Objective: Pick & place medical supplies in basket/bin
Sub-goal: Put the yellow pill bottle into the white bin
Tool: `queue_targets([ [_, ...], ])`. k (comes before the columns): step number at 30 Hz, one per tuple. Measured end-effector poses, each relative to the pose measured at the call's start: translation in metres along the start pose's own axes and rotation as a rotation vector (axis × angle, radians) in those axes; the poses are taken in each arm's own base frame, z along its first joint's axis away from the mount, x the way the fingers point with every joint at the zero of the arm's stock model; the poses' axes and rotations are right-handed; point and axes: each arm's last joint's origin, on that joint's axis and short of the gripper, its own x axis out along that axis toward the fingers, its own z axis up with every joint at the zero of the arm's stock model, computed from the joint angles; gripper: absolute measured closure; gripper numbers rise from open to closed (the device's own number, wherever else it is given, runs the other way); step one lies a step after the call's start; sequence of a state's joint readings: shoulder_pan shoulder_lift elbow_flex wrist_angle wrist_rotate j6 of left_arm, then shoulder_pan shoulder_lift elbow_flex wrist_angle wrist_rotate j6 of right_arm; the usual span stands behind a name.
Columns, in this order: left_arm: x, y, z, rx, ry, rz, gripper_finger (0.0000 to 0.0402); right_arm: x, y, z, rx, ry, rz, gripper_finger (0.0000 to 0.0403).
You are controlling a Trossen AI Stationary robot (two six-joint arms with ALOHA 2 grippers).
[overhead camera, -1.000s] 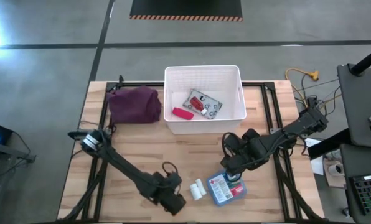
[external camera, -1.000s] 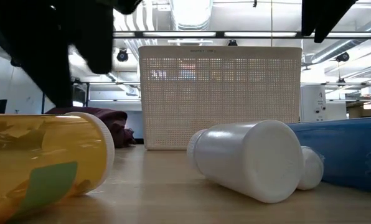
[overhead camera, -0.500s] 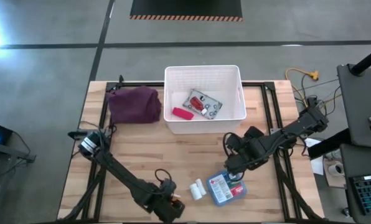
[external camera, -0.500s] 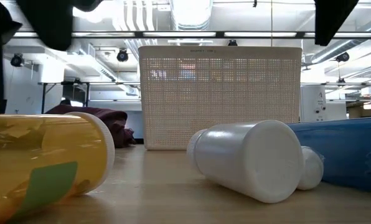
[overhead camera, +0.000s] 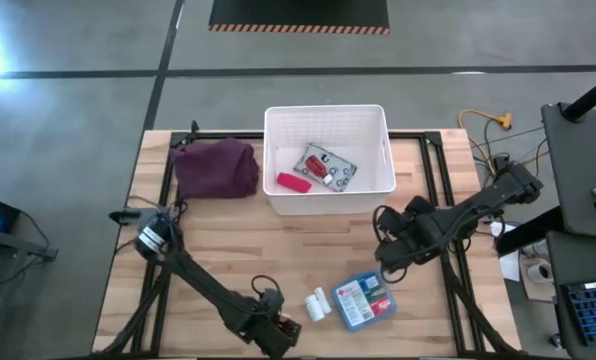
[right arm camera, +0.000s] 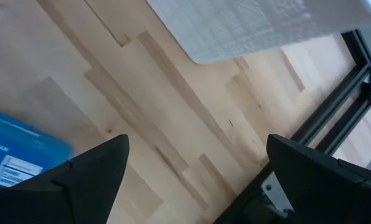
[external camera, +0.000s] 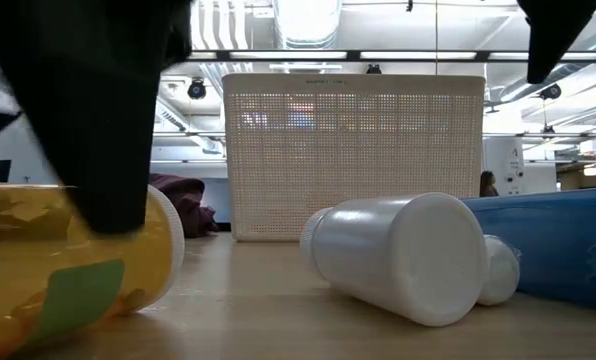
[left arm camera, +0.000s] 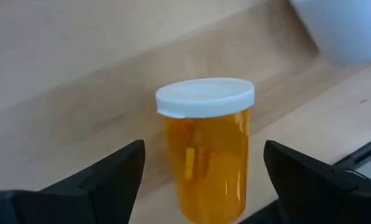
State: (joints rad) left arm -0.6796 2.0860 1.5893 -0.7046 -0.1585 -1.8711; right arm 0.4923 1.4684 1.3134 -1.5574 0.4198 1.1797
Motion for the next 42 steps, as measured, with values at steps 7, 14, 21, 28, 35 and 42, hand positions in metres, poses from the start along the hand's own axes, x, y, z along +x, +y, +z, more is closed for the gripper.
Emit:
queue_targets([
  [7,0.007,0.004,0.001,0.001,-0.017,0.073,0.0093,-0.001,-0.022,-0.008,0.075,-0.023,0.049,0.0033],
  [14,0.007,0.015,0.005,0.03,-0.046,0.187,0.0151,0.0,-0.041,-0.015,0.135,-0.056,0.074,0.0033],
  [21,0.006,0.026,0.023,0.031,-0.121,0.324,0.0224,0.006,-0.045,-0.019,0.118,-0.073,0.061,0.0033],
  [28,-0.06,0.0,0.043,0.014,-0.419,0.088,0.0254,0.008,-0.045,-0.02,0.111,-0.094,0.047,0.0033],
  [35,-0.189,-0.009,0.103,0.124,-1.023,-0.065,0.025,-0.001,-0.057,-0.022,0.109,-0.12,0.076,0.0033],
  [42,-0.241,-0.002,0.255,0.283,-1.21,0.327,0.0249,-0.006,-0.071,-0.025,0.149,-0.142,0.142,0.0033],
])
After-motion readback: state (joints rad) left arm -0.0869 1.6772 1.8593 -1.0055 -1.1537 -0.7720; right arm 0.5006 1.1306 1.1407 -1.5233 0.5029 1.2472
